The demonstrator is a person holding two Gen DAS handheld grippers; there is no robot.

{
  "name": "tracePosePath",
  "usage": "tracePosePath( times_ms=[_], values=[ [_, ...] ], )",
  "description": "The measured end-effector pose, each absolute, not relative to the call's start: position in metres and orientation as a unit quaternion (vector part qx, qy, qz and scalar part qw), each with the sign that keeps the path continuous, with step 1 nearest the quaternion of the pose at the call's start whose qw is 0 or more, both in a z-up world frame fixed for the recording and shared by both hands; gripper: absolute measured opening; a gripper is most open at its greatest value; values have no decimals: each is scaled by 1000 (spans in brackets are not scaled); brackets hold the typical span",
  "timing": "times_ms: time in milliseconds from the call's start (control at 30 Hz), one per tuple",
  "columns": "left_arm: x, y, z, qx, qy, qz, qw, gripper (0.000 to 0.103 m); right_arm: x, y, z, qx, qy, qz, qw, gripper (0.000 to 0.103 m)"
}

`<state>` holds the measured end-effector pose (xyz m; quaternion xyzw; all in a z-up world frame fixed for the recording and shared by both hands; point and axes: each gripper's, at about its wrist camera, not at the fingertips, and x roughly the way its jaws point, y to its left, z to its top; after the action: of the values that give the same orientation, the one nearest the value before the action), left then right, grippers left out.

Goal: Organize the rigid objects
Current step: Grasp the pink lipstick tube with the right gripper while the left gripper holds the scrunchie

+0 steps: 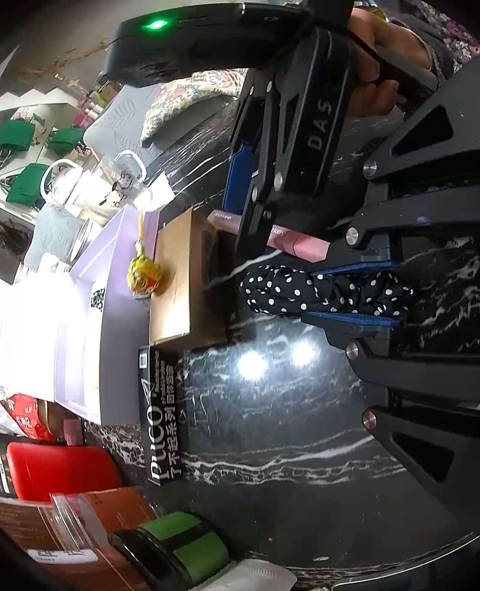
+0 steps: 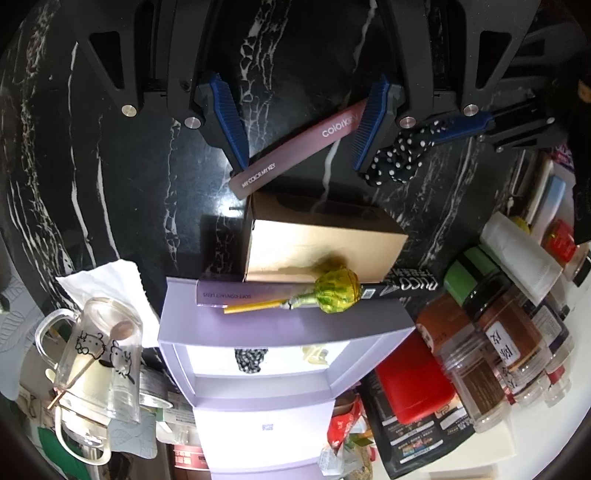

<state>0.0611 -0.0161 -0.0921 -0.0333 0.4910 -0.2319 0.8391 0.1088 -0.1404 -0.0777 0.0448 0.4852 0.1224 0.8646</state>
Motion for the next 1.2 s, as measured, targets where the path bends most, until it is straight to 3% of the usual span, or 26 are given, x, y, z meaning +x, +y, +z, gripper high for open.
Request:
tracePosePath(
  times_ms=[167,400,600,1200],
  values=[
    [61,-16,-92,-38,493,-231,838,18,107,-136,-79,19,478,123,870,58],
    [61,-13,-91,-39,494,-224,839,18,100,-142,-79,7,476,125,871,31],
    [60,-15,-91,-34,492,-220,842,18,87,-150,-77,-8,480,126,868,22],
    [59,-23,-91,-16,479,-208,853,18,54,-167,-74,-41,475,111,872,16]
  ],
)
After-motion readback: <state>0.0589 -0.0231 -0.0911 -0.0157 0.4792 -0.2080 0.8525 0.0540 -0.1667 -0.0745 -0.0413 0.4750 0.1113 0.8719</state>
